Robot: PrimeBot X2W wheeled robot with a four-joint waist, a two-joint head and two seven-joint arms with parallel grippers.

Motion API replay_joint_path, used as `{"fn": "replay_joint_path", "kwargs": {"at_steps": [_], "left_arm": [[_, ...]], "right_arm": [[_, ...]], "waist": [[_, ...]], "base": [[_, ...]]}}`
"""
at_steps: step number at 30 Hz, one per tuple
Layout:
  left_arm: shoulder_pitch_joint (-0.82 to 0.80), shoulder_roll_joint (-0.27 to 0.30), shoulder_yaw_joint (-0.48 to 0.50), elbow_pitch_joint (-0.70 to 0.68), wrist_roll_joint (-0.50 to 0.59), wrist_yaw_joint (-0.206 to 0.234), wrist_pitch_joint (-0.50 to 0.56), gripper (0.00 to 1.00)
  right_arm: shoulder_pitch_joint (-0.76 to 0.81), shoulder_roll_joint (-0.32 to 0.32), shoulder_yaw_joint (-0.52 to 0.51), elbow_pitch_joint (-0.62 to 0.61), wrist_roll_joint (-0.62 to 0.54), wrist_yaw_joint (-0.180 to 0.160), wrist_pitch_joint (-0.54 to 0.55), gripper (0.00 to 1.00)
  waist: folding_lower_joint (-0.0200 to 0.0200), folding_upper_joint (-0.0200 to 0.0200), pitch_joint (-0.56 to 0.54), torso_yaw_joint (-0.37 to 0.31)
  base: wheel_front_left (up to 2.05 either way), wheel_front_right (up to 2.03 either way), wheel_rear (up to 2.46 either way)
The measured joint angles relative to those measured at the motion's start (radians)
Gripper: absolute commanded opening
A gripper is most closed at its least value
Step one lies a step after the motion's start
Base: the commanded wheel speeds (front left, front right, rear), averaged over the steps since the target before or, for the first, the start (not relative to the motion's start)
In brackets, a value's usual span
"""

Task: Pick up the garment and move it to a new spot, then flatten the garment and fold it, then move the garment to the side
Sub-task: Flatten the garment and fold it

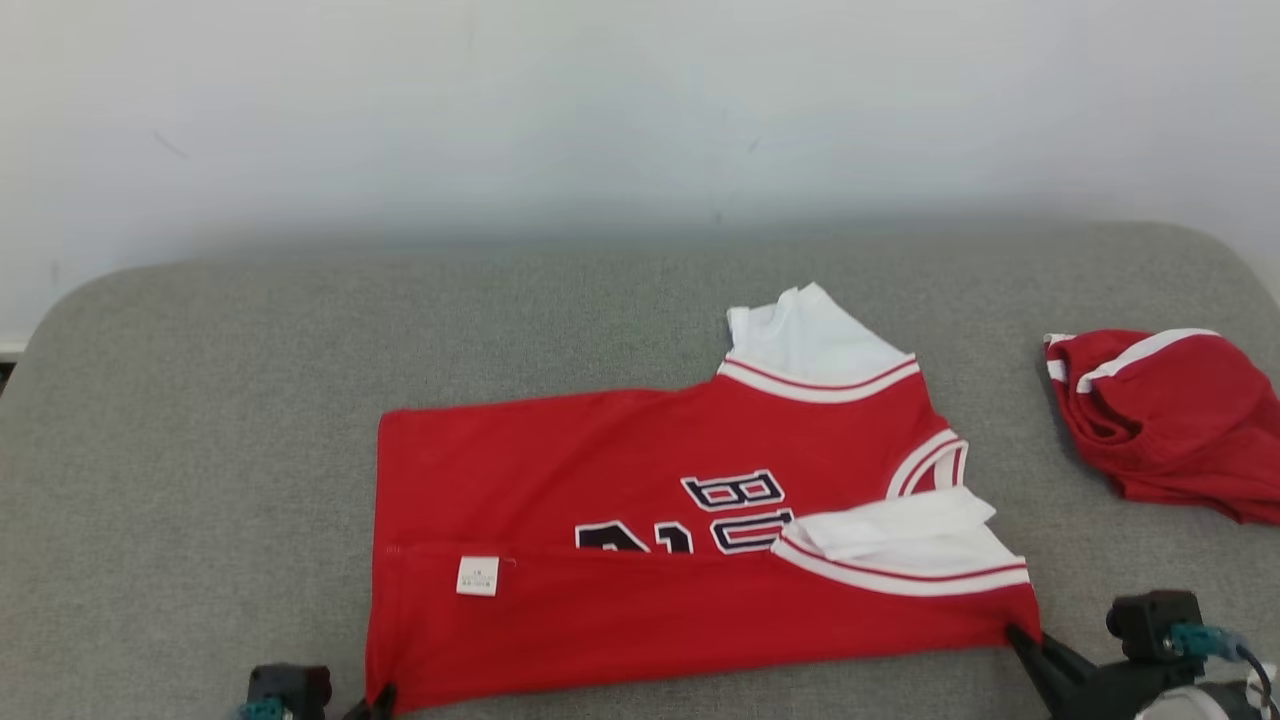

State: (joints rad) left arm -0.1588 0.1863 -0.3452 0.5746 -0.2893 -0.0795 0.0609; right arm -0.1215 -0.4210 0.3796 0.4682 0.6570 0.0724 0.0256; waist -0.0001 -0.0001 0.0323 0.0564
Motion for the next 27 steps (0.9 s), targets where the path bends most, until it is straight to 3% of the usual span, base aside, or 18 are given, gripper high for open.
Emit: {"fn": "replay_joint_path", "kwargs": {"at_steps": [8,15,16,17,18,19,25,27], "left_arm": [[0.082,0.026,-0.003,-0.091,0.000,0.010,0.032,0.00],[0.119,0.033,-0.001,-0.138,-0.002,0.018,0.068,0.00],[0.119,0.034,0.001,-0.142,-0.004,0.019,0.071,0.12],[0.119,0.034,0.004,-0.144,-0.011,0.019,0.077,0.58],[0.123,0.033,0.011,-0.149,-0.030,0.019,0.080,0.58],[0.132,0.031,0.020,-0.163,-0.050,0.019,0.079,1.00],[0.177,0.030,0.054,-0.305,-0.078,0.030,0.060,1.00],[0.179,0.032,0.062,-0.356,-0.086,0.044,0.049,1.00]], "right_arm": [[0.159,-0.018,-0.012,-0.128,0.022,-0.047,0.009,0.00],[0.198,-0.023,-0.015,-0.181,0.038,-0.076,0.046,0.00],[0.198,-0.024,-0.016,-0.186,0.038,-0.081,0.054,0.24],[0.199,-0.026,-0.018,-0.193,0.039,-0.083,0.055,0.85],[0.204,-0.027,-0.024,-0.207,0.046,-0.089,0.055,0.85],[0.211,-0.030,-0.032,-0.221,0.058,-0.091,0.056,1.00],[0.261,-0.046,-0.102,-0.365,0.145,-0.092,0.063,1.00],[0.268,-0.056,-0.118,-0.411,0.143,-0.107,0.060,1.00]], "waist": [[0.0000,0.0000,-0.040,-0.009],[0.0000,0.0000,-0.042,-0.008],[0.0000,0.0000,-0.042,-0.007],[0.0001,0.0000,-0.044,-0.007],[0.0001,0.0001,-0.046,-0.006],[0.0001,0.0001,-0.046,-0.005],[0.0001,0.0001,-0.051,-0.002],[0.0001,0.0001,-0.051,-0.001]], "base": [[0.00,0.00,0.00],[0.00,0.00,0.00],[0.00,0.00,0.00],[0.00,0.00,0.00],[0.00,0.00,0.00],[0.00,0.00,0.00],[0.00,0.00,0.00],[0.00,0.00,0.00]]}}
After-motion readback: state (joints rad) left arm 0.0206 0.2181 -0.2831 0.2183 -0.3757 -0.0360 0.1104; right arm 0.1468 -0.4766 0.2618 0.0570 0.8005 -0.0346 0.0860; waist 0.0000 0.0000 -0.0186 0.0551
